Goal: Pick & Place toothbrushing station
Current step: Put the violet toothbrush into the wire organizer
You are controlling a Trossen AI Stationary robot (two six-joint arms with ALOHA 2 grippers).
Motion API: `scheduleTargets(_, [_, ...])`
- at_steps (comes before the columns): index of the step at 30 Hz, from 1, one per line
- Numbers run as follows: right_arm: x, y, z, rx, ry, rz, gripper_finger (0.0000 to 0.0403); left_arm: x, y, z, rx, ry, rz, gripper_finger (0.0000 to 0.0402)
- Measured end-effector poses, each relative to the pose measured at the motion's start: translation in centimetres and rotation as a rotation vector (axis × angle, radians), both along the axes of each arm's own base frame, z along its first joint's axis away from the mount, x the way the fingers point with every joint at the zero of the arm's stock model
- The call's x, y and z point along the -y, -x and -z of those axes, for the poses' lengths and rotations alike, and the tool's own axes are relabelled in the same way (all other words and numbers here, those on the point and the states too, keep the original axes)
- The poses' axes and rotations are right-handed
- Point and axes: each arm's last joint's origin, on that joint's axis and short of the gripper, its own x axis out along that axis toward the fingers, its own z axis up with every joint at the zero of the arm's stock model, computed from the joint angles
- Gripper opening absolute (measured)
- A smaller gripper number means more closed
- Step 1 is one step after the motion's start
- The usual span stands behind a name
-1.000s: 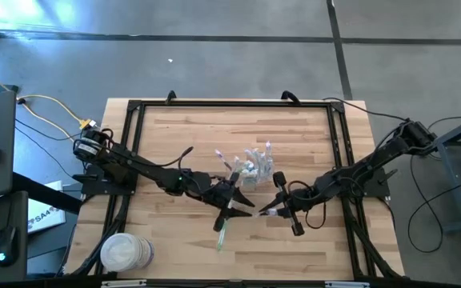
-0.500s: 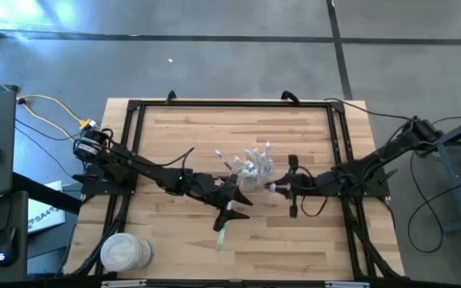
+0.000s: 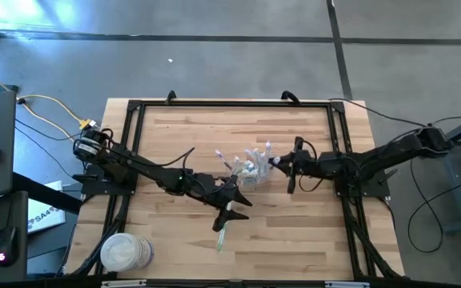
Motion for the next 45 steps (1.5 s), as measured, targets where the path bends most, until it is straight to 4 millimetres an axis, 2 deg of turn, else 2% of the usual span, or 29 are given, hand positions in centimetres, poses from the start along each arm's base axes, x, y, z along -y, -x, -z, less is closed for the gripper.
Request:
scheduleTargets(10, [1.7,-0.6,2.6,-0.083,-0.015,0.096,0.0011,0.0,0.0,0.0,-0.002,-0.002,-0.003,0.0212])
scheduleTargets(26, [1.5,-2.8,6.7,-0.196,-0.121,0.119,0.0011,-0.1,0.0,0.3,-0.032,-0.011,-0.006,0.0212])
scheduleTargets(37, [1.5,-3.0,6.9,-0.195,-0.164,0.129,0.0022,-0.1,0.1,0.4,-0.036,-0.012,-0.006,0.0212])
scheduleTargets(45, [0.9,-2.7,6.7,-0.191,-0.163,0.098,0.0054,-0.1,0.1,0.4,-0.036,-0.012,-0.005,0.0212])
